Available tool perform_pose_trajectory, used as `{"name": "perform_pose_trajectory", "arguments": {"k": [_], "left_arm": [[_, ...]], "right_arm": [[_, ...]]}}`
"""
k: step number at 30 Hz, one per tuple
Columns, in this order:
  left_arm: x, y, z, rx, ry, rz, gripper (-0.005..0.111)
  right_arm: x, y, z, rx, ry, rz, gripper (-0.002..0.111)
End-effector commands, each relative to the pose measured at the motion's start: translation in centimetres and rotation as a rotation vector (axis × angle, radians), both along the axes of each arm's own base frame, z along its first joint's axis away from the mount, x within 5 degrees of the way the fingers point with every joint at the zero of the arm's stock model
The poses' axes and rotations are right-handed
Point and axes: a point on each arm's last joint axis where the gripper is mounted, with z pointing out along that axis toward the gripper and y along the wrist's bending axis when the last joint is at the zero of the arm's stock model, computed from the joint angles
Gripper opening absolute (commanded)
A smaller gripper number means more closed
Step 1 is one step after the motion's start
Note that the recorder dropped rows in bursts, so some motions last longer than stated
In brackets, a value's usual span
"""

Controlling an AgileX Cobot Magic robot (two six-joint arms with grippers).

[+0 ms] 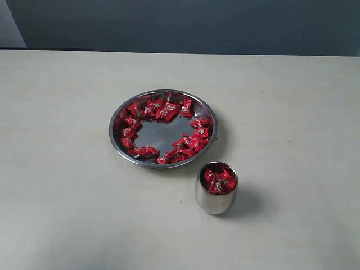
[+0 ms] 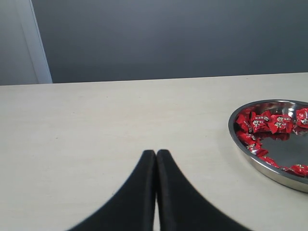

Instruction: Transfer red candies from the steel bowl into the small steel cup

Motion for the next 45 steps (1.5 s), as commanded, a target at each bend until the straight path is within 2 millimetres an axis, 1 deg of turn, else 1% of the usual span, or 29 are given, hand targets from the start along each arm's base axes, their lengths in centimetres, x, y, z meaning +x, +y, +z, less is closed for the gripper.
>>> {"name": "perform_pose_trajectory", "arguments": {"k": [1,45], "left_arm": [[-0.02,-0.03,-0.02,-0.002,-0.006,-0.006,0.0],[-0.02,-0.03,-0.02,-0.002,-0.006,-0.006,0.0]], "right_arm": [[-0.09,-0.32,0.1,-0.025,-0.028,-0.034,-0.001],[-0.09,-0.24,0.1,-0.001,-0.03,-0.03,-0.001]]}}
